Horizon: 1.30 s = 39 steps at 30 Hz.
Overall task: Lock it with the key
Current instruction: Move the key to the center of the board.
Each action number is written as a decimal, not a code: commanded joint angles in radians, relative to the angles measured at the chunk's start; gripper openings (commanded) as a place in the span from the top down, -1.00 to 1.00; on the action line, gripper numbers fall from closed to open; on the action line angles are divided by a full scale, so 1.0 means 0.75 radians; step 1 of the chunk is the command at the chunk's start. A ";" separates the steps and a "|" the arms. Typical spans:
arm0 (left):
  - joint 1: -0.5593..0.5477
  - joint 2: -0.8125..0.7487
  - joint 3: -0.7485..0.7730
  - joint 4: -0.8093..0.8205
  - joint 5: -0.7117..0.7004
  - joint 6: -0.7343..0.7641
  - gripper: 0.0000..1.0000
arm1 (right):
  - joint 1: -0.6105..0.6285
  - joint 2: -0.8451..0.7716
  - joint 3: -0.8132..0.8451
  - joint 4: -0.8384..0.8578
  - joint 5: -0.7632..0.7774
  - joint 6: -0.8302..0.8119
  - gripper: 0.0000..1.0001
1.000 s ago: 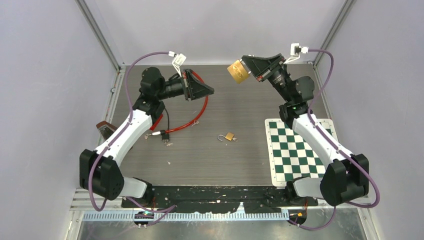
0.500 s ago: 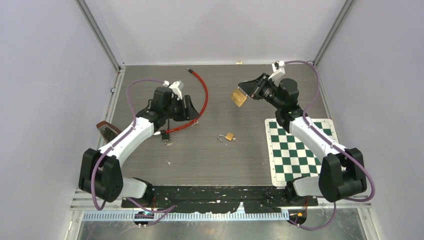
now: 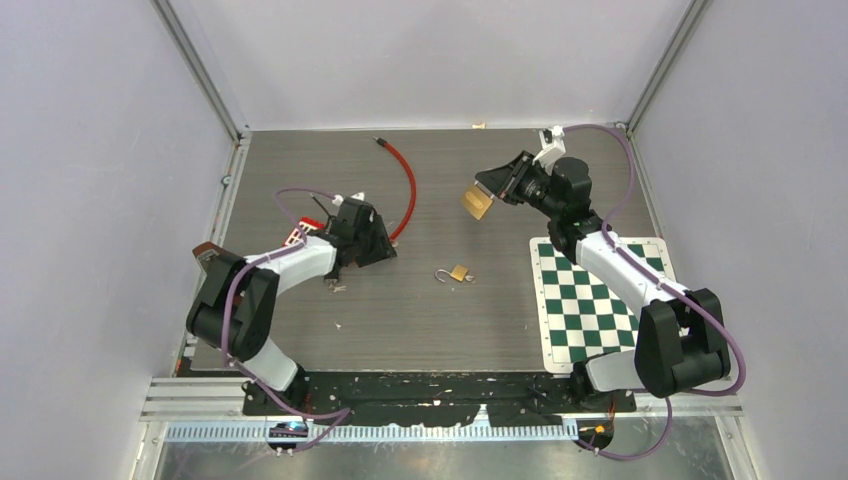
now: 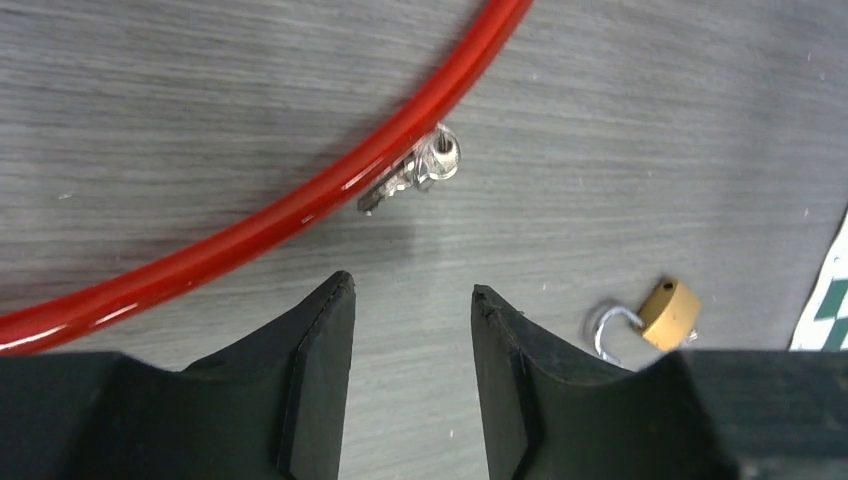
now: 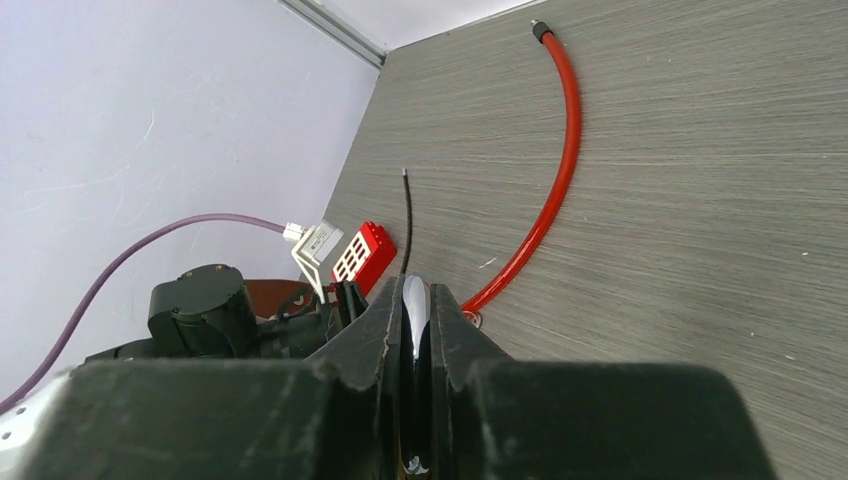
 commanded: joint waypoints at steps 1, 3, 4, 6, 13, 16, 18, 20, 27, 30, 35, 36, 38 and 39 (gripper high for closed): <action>-0.017 0.042 0.020 0.217 -0.194 -0.079 0.10 | -0.002 -0.037 0.046 0.111 0.004 0.023 0.89; -0.017 0.084 0.046 0.236 -0.204 -0.078 0.06 | -0.003 -0.046 0.043 0.106 -0.005 0.017 0.90; -0.017 0.102 0.058 0.234 -0.216 -0.080 0.03 | -0.003 -0.051 0.043 0.103 -0.006 0.012 0.89; -0.017 0.136 0.084 0.206 -0.259 -0.091 0.02 | -0.003 -0.058 0.042 0.101 -0.009 0.011 0.90; -0.021 0.217 0.141 0.215 -0.261 -0.093 0.21 | -0.003 -0.066 0.065 0.097 -0.034 -0.009 0.90; -0.021 0.241 0.168 0.205 -0.234 -0.082 0.37 | -0.003 -0.058 0.075 0.123 -0.075 0.000 0.90; -0.021 0.252 0.181 0.186 -0.217 -0.085 0.47 | -0.003 -0.058 0.079 0.134 -0.081 0.006 0.90; -0.021 0.260 0.186 0.157 -0.210 -0.095 0.53 | -0.003 -0.060 0.080 0.138 -0.081 0.007 0.90; -0.024 0.287 0.227 0.119 -0.198 -0.076 0.91 | -0.003 -0.070 0.068 0.141 -0.075 0.012 0.90; -0.036 0.276 0.243 0.109 -0.188 -0.031 1.00 | -0.003 -0.079 0.066 0.140 -0.071 0.011 0.90; -0.096 0.239 0.319 0.156 -0.122 0.123 1.00 | -0.010 -0.079 0.102 0.010 -0.032 -0.010 0.89; -0.107 0.237 0.344 0.170 -0.099 0.137 1.00 | -0.015 -0.076 0.107 -0.047 -0.012 -0.012 0.89; -0.124 0.251 0.404 0.238 -0.070 0.147 1.00 | -0.033 -0.076 0.104 -0.093 0.011 -0.006 0.90; -0.134 0.270 0.439 0.260 -0.019 0.139 1.00 | -0.049 -0.076 0.093 -0.102 0.018 0.008 0.89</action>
